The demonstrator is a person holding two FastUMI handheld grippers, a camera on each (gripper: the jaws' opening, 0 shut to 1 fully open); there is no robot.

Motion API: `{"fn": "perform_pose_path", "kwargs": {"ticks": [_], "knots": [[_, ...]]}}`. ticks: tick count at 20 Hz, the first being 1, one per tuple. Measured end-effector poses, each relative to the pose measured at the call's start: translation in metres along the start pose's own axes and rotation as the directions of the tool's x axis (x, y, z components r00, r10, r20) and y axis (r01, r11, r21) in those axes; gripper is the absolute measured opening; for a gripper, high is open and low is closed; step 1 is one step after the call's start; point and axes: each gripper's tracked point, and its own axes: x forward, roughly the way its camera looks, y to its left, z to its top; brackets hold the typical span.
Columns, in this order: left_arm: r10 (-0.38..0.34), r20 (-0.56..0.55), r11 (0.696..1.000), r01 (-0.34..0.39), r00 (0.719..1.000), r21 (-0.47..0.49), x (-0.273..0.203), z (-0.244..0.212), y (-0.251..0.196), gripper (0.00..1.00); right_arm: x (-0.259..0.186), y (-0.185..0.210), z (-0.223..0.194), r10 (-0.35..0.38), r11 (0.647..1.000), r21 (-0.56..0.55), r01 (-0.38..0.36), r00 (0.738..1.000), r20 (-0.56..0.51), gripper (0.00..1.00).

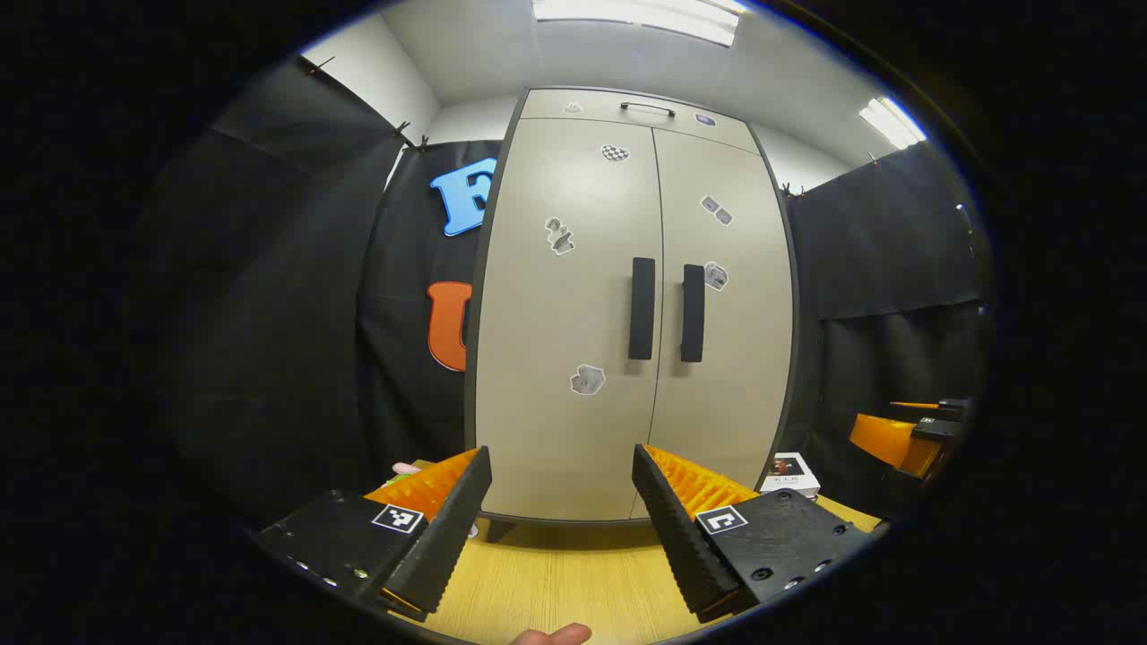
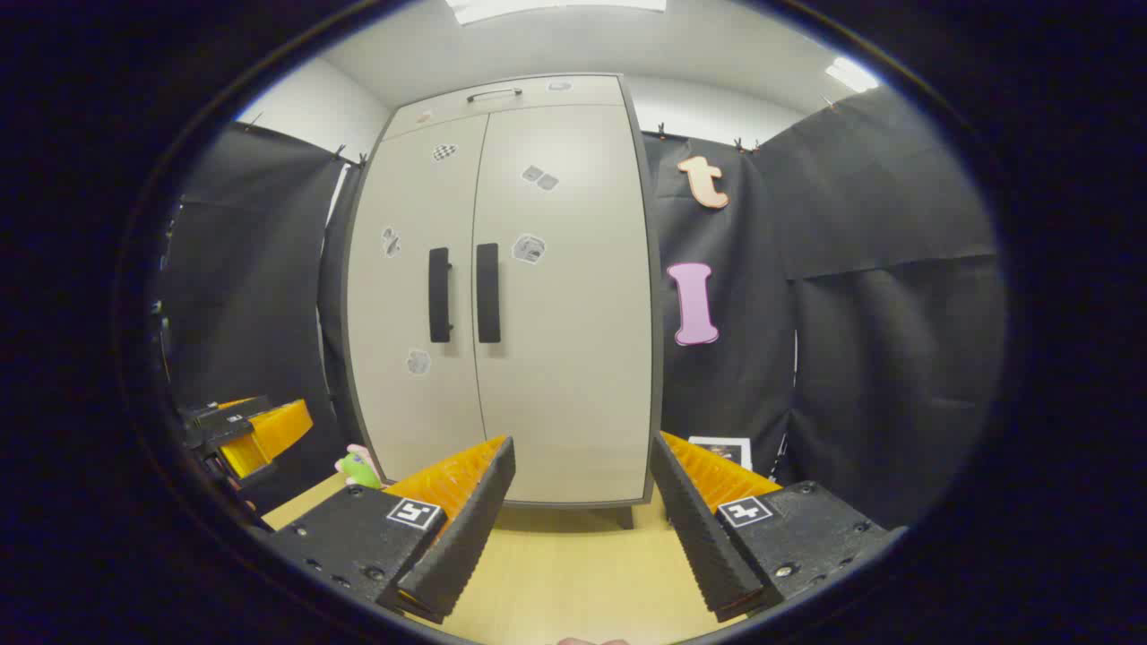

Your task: Open the right door of the double-door shoe cabinet with the right hand, and open the left door with the left hand.

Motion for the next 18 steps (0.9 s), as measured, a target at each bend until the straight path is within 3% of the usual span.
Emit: {"fn": "perform_pose_path", "kwargs": {"ticks": [1,4,5,6,7,8,11,18], "knots": [[-0.006,-0.002,1.0,0.006,1.0,0.012,0.002,0.004,-0.001,0.95,-0.001,0.0,0.007,-0.004,1.0,0.012,0.004,1.0,0.011,0.94],[0.004,0.018,0.999,-0.005,1.0,0.039,0.007,0.018,-0.003,0.95,-0.004,-0.003,0.022,-0.005,1.0,0.004,0.004,0.999,0.033,0.97],[-0.002,0.023,0.999,0.001,1.0,0.041,0.009,0.022,-0.007,0.95,-0.005,-0.003,0.028,-0.006,1.0,0.002,0.006,0.999,0.046,0.93],[-0.011,0.02,0.999,0.01,1.0,0.048,0.011,0.027,-0.01,0.95,-0.005,-0.005,0.033,-0.011,1.0,0.002,0.011,0.999,0.051,0.97],[-0.012,0.012,0.998,0.012,1.0,0.061,0.013,0.032,-0.012,0.95,-0.005,-0.005,0.039,-0.01,1.0,-0.001,0.01,0.999,0.048,0.93],[-0.007,0.011,0.997,0.006,1.0,0.073,0.014,0.04,-0.011,0.95,-0.005,-0.004,0.045,-0.01,1.0,-0.006,0.01,0.999,0.048,0.97],[0.002,0.037,0.996,-0.006,0.999,0.092,0.02,0.058,-0.011,0.95,-0.003,-0.013,0.059,-0.037,0.999,-0.005,0.037,0.998,0.06,0.97],[-0.011,0.034,0.996,0.008,0.999,0.093,0.029,0.054,-0.01,0.95,0.005,-0.016,0.055,-0.058,0.998,0.0,0.058,0.997,0.053,0.97]]}}
